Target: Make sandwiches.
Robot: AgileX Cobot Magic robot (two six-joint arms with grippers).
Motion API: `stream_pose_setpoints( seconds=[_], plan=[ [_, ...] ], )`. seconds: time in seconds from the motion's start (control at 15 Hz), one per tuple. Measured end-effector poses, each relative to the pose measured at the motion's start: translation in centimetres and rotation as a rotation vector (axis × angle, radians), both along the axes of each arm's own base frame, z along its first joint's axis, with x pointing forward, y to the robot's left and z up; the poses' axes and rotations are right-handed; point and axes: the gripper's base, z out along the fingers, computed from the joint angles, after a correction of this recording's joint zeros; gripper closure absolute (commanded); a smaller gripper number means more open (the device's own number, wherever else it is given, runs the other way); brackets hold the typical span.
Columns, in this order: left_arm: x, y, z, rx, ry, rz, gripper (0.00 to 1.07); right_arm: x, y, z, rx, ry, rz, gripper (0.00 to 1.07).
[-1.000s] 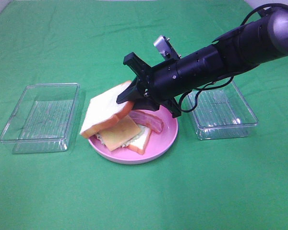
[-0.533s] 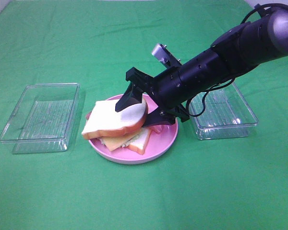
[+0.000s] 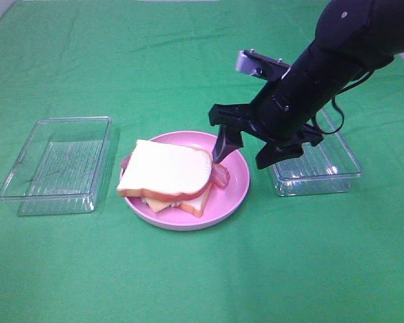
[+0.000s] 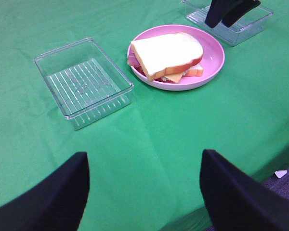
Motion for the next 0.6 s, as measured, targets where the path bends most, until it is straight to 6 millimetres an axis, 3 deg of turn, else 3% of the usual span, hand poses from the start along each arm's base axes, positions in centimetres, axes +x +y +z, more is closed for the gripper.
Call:
stream_pose_setpoints(
  seconds=[0.33, 0.6],
  plan=[
    [0.0, 0.0, 0.0, 0.000, 0.000, 0.000, 0.43, -2.2, -3.3, 4.8, -0.250, -0.044, 0.047, 0.36],
    [0.0, 0.0, 0.0, 0.000, 0.000, 0.000, 0.43, -6.4, -5.9, 9.5, -0.289, -0.137, 0.046, 0.36]
  ],
)
